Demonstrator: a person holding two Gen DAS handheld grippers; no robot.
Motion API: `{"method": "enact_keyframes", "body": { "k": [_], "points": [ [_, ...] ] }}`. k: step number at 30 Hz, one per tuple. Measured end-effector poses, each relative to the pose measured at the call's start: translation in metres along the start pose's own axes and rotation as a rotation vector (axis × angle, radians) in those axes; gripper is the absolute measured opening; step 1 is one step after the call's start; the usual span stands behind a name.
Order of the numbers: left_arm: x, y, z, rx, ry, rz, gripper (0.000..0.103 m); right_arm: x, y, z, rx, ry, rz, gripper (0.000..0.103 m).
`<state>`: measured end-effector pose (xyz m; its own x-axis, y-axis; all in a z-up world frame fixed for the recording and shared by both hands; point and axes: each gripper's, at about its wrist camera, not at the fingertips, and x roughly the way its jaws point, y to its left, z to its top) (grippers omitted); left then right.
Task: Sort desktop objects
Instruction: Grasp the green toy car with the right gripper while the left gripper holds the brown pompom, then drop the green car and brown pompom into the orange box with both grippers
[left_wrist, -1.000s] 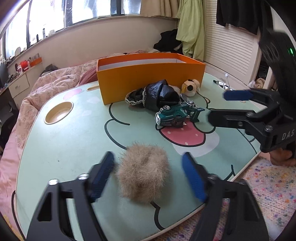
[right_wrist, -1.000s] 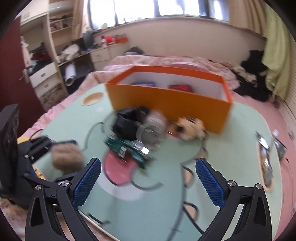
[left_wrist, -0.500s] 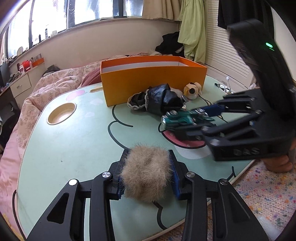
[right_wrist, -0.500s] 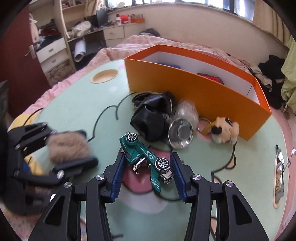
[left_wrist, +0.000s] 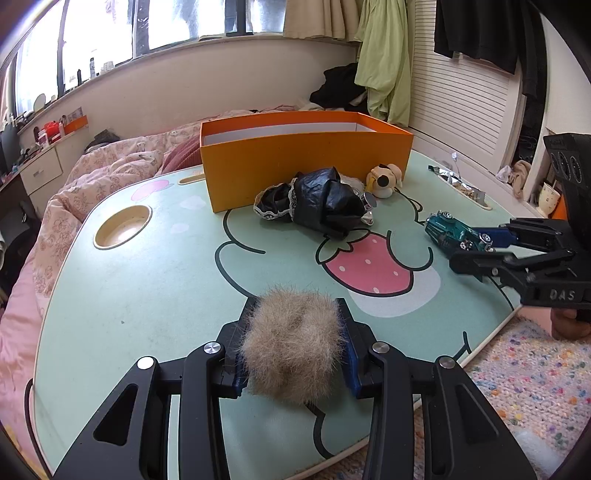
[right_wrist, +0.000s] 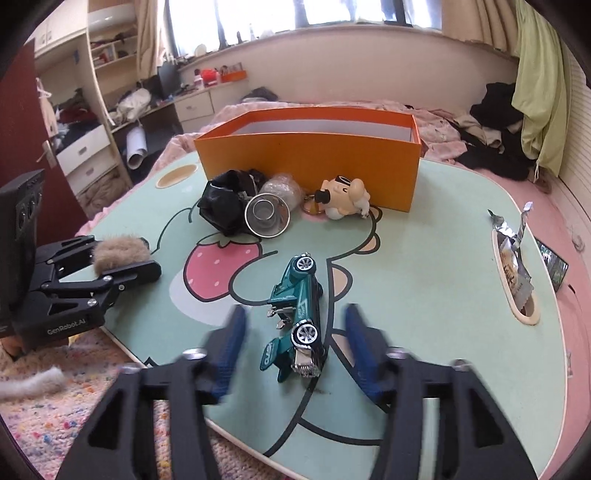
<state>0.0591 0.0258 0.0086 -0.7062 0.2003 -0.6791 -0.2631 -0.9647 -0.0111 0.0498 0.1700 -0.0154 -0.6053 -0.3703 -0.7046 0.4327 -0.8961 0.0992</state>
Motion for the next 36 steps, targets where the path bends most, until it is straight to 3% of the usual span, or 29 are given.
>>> {"method": "enact_keyframes", "body": {
  "k": [7, 9, 10, 14, 17, 21, 25, 30, 33, 36],
  "points": [
    [0.0, 0.0, 0.0, 0.0, -0.001, -0.001, 0.04, 0.004, 0.001, -0.003, -0.018, 0.001, -0.045, 0.063],
    [-0.001, 0.0, 0.0, 0.0, -0.004, 0.004, 0.035, 0.004, 0.001, -0.005, -0.02, -0.006, -0.067, 0.032],
    [-0.001, 0.001, 0.001, -0.002, -0.005, 0.011, 0.025, 0.003, -0.001, -0.005, -0.019, -0.01, -0.081, 0.024],
    [0.002, 0.001, 0.01, 0.011, 0.009, -0.001, 0.024, 0.001, -0.006, 0.004, -0.002, -0.03, -0.07, 0.024],
    [-0.002, -0.002, 0.032, 0.028, -0.031, -0.023, 0.024, -0.003, -0.007, 0.026, -0.001, -0.067, -0.072, 0.024],
    [-0.007, 0.002, 0.081, 0.017, -0.089, -0.076, 0.024, -0.011, -0.014, 0.07, 0.036, -0.127, -0.016, 0.024],
    [0.008, 0.019, 0.135, -0.024, -0.11, -0.086, 0.024, 0.0, -0.03, 0.119, 0.093, -0.149, -0.025, 0.025],
    [0.055, 0.039, 0.178, -0.066, -0.051, -0.062, 0.025, 0.041, -0.046, 0.164, 0.167, -0.096, -0.01, 0.025],
    [0.088, 0.051, 0.187, -0.136, -0.013, -0.087, 0.034, 0.064, -0.056, 0.179, 0.212, -0.076, -0.01, 0.026],
    [0.1, 0.065, 0.18, -0.232, 0.015, -0.124, 0.038, 0.066, -0.065, 0.182, 0.254, -0.073, -0.015, 0.037]
  ]
}}
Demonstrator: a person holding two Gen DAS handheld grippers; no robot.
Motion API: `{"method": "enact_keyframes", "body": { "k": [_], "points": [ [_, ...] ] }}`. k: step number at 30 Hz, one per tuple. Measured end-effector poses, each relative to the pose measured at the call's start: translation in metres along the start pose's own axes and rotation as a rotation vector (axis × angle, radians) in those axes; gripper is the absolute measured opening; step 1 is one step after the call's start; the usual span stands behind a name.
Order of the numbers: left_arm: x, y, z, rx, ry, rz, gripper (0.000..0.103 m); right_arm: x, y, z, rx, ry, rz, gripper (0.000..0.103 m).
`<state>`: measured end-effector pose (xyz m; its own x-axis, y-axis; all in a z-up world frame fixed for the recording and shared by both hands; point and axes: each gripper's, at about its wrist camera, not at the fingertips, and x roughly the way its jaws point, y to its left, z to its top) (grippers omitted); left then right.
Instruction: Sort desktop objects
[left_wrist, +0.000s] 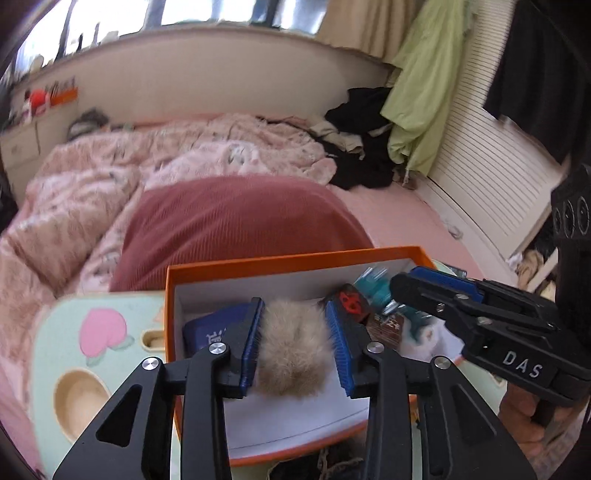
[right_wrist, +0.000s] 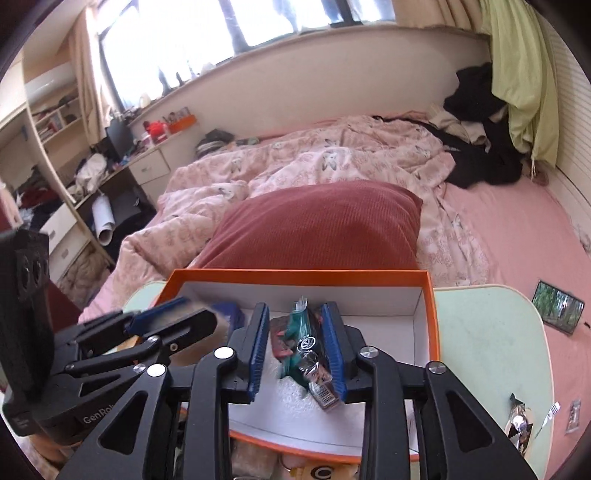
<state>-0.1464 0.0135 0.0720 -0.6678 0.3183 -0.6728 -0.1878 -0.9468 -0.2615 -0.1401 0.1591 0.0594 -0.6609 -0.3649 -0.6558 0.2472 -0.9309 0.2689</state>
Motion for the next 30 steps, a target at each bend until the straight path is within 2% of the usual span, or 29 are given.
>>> {"method": "enact_keyframes", "body": {
  "k": [2, 3, 4, 6, 8, 10, 12, 15, 18, 22, 23, 24, 25, 27, 30],
  "points": [
    [-0.009, 0.002, -0.009, -0.033, -0.029, -0.034, 0.051, -0.012, -0.002, -0.004, 0.004, -0.034, 0.008, 0.048],
    [-0.017, 0.002, -0.013, -0.033, -0.051, -0.036, 0.061, -0.019, 0.0, -0.007, -0.011, -0.052, 0.005, 0.05],
    [-0.026, 0.002, -0.02, -0.024, -0.076, -0.026, 0.065, -0.027, 0.002, -0.011, -0.035, -0.068, -0.007, 0.053],
    [-0.042, -0.002, -0.031, 0.006, -0.108, -0.009, 0.068, -0.04, 0.007, -0.023, -0.077, -0.09, -0.025, 0.054],
    [-0.056, -0.006, -0.044, 0.029, -0.113, 0.003, 0.069, -0.054, 0.011, -0.04, -0.105, -0.098, -0.033, 0.068],
    [-0.064, -0.01, -0.057, 0.05, -0.082, 0.033, 0.074, -0.064, 0.013, -0.06, -0.121, -0.089, -0.042, 0.079],
    [-0.071, -0.017, -0.075, 0.07, -0.033, 0.068, 0.074, -0.071, 0.016, -0.081, -0.139, -0.073, -0.051, 0.079],
    [-0.08, -0.023, -0.104, 0.091, 0.007, 0.069, 0.075, -0.071, 0.017, -0.114, -0.165, -0.014, -0.098, 0.08],
    [-0.083, -0.023, -0.13, 0.071, 0.028, 0.126, 0.075, -0.065, 0.016, -0.14, -0.163, 0.039, -0.131, 0.08],
    [-0.075, -0.023, -0.15, 0.046, 0.061, 0.161, 0.075, -0.05, 0.014, -0.161, -0.179, 0.129, -0.174, 0.081],
    [-0.071, -0.023, -0.152, 0.046, 0.079, 0.18, 0.075, -0.046, 0.014, -0.163, -0.182, 0.145, -0.183, 0.09],
    [-0.069, -0.023, -0.154, 0.055, 0.081, 0.205, 0.08, -0.043, 0.012, -0.164, -0.183, 0.151, -0.198, 0.097],
    [-0.067, -0.024, -0.157, 0.07, 0.08, 0.241, 0.091, -0.041, 0.01, -0.165, -0.177, 0.158, -0.201, 0.103],
    [-0.063, -0.024, -0.161, 0.083, 0.084, 0.283, 0.103, -0.041, 0.009, -0.166, -0.176, 0.162, -0.2, 0.103],
    [-0.063, -0.019, -0.159, 0.084, 0.086, 0.275, 0.103, -0.041, 0.007, -0.169, -0.18, 0.152, -0.195, 0.103]
  ]
}}
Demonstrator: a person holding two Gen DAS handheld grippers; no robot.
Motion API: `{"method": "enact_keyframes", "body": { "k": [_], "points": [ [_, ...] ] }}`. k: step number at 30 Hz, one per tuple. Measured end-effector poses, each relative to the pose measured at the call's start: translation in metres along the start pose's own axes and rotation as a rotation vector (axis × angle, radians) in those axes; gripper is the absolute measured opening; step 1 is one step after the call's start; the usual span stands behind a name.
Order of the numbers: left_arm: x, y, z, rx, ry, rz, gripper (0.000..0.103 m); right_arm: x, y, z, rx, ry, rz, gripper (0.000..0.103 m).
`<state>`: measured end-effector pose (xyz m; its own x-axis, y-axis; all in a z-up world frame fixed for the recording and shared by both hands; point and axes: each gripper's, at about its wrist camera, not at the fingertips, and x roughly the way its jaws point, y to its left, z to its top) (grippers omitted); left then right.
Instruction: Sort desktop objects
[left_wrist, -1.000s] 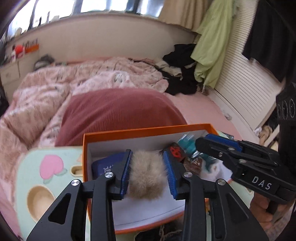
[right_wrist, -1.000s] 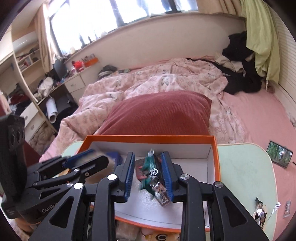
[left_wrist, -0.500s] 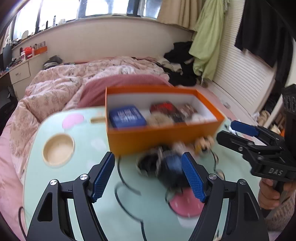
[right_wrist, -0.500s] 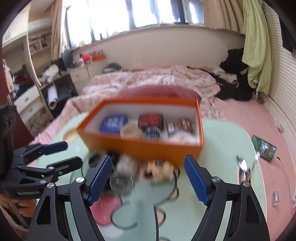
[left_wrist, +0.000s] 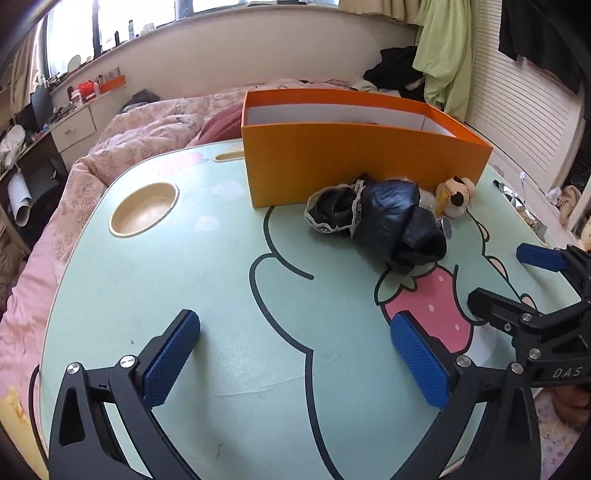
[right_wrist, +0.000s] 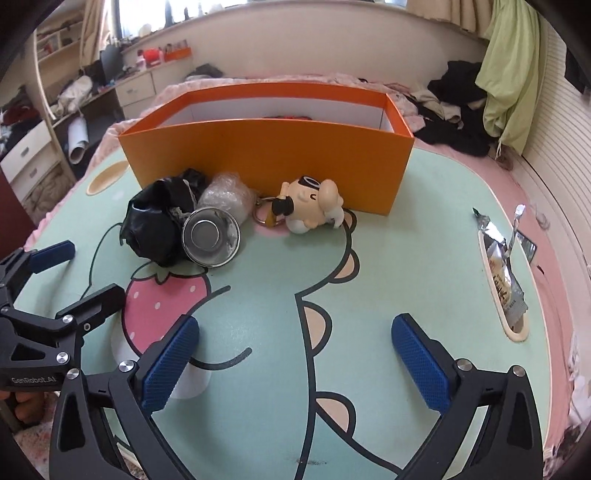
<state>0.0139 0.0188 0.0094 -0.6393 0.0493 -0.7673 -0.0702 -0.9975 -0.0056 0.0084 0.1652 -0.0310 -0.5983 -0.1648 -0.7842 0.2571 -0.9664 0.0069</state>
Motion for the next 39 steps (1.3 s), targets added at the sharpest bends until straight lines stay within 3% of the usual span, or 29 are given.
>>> {"method": "enact_keyframes", "body": {
  "k": [39],
  "points": [
    [0.0004, 0.0002, -0.001, 0.007, -0.007, -0.004, 0.103, -0.0009, -0.001, 0.0024, -0.008, -0.008, 0.006, 0.103]
  ]
}}
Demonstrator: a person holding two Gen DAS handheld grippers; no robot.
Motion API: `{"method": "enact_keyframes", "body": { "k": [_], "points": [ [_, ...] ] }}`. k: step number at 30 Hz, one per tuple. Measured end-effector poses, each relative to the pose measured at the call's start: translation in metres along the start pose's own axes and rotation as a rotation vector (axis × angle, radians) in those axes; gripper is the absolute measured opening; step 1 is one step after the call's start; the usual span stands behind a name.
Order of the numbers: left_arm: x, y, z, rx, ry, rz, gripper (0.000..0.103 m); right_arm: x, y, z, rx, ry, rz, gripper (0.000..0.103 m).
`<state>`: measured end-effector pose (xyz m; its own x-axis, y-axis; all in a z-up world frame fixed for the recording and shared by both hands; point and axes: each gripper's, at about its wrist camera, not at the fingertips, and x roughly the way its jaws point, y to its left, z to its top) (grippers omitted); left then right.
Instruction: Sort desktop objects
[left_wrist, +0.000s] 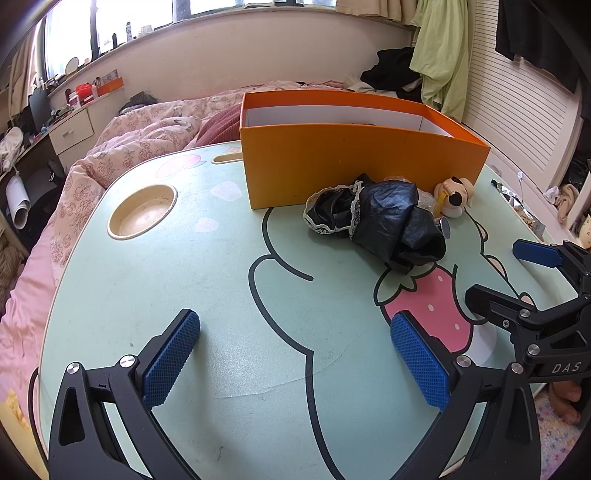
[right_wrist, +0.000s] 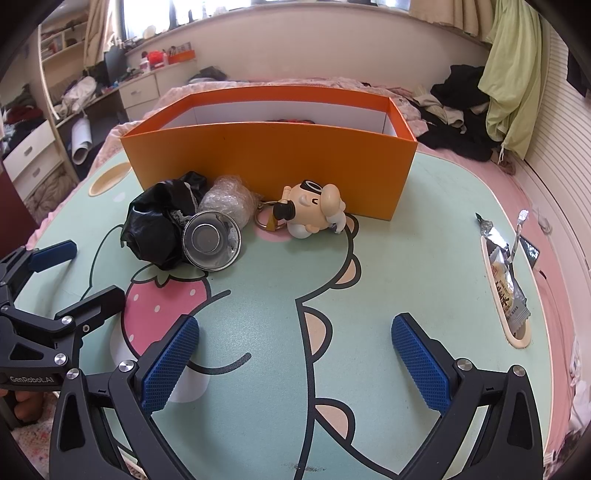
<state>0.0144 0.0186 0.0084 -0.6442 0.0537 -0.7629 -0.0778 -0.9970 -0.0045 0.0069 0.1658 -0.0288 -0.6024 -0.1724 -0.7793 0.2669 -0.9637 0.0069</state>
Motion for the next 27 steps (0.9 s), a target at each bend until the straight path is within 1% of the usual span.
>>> {"method": "enact_keyframes", "body": {
  "k": [9, 11, 15, 17, 21, 23, 24, 26, 27],
  "points": [
    [0.0, 0.001, 0.0, 0.0, 0.0, -0.001, 0.103, -0.002, -0.001, 0.002, 0.012, -0.007, 0.004, 0.103],
    [0.0, 0.001, 0.0, -0.001, 0.0, -0.001, 0.103, -0.004, -0.008, 0.003, 0.047, -0.015, 0.001, 0.103],
    [0.0, 0.0, 0.001, -0.001, 0.0, -0.002, 0.103, -0.008, -0.028, 0.008, 0.14, -0.039, 0.038, 0.103],
    [0.0, 0.0, 0.001, -0.001, 0.0, -0.002, 0.103, -0.01, -0.032, 0.015, 0.167, -0.055, 0.038, 0.097],
    [0.0, 0.0, 0.001, -0.001, 0.0, -0.003, 0.103, -0.007, -0.032, 0.039, 0.177, -0.058, 0.057, 0.093],
    [0.0, 0.0, 0.0, -0.001, 0.0, -0.003, 0.103, 0.002, -0.032, 0.052, 0.188, -0.041, 0.072, 0.081],
    [0.0, 0.0, 0.0, -0.001, -0.001, -0.003, 0.103, 0.008, -0.032, 0.059, 0.199, -0.028, 0.078, 0.078],
    [0.0, 0.0, 0.0, -0.001, -0.001, -0.003, 0.103, 0.018, -0.032, 0.067, 0.209, -0.006, 0.084, 0.066],
    [0.0, 0.0, 0.0, -0.001, -0.001, -0.003, 0.103, 0.025, -0.032, 0.071, 0.208, 0.007, 0.082, 0.062]
  ]
}}
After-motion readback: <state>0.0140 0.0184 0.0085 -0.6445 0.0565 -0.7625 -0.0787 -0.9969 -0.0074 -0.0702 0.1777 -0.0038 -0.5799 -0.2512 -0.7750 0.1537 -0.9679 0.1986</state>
